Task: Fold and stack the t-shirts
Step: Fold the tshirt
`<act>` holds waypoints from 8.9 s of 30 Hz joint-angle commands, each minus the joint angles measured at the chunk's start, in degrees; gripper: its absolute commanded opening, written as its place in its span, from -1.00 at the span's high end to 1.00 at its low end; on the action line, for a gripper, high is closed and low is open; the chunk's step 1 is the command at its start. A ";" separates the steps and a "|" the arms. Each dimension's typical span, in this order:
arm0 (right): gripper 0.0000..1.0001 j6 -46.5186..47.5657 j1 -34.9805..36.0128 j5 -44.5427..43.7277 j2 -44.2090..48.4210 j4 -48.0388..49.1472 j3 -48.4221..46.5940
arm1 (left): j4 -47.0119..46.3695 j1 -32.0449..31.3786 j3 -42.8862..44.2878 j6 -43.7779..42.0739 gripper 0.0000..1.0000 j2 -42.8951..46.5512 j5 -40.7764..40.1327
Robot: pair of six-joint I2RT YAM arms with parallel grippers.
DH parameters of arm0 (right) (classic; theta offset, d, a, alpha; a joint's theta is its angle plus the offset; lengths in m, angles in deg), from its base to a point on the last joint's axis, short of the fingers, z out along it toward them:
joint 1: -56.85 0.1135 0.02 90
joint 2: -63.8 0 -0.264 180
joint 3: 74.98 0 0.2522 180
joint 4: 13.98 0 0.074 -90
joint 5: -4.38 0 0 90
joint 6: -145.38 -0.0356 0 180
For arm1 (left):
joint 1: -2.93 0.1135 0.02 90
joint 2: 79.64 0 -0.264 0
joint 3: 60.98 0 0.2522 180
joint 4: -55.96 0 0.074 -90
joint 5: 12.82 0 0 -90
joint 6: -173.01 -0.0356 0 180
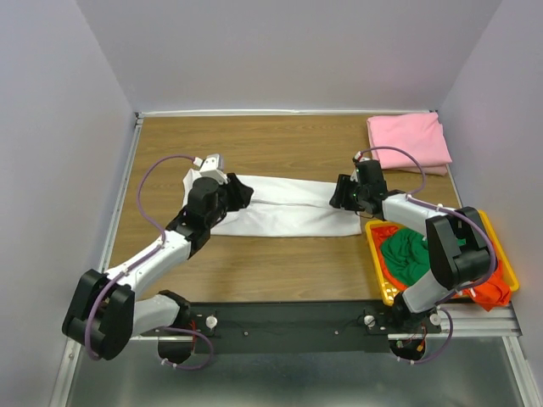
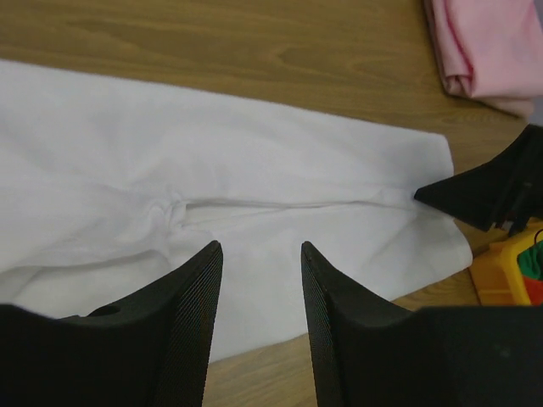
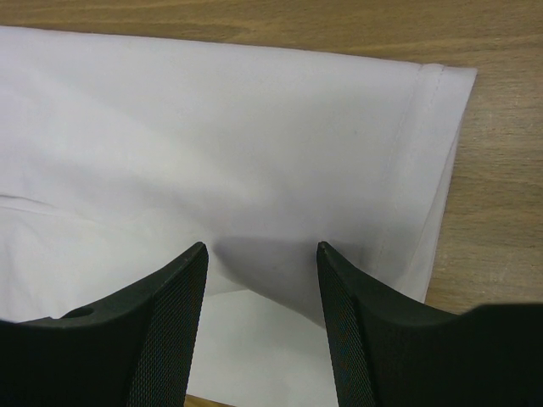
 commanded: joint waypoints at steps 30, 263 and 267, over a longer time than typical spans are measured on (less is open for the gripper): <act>-0.23 -0.15 0.30 0.34 1.86 0.03 1.48 | -1.96 0.62 1.63 -1.58 -0.10 -17.68 -5.61; 0.79 -40.84 53.21 -18.64 24.36 -22.56 20.55 | 56.23 -55.28 0.75 58.70 -0.13 2.01 -21.17; 0.79 -40.84 53.30 -18.73 24.71 -22.56 20.73 | 54.65 -55.20 -1.18 61.61 -0.12 3.41 -22.57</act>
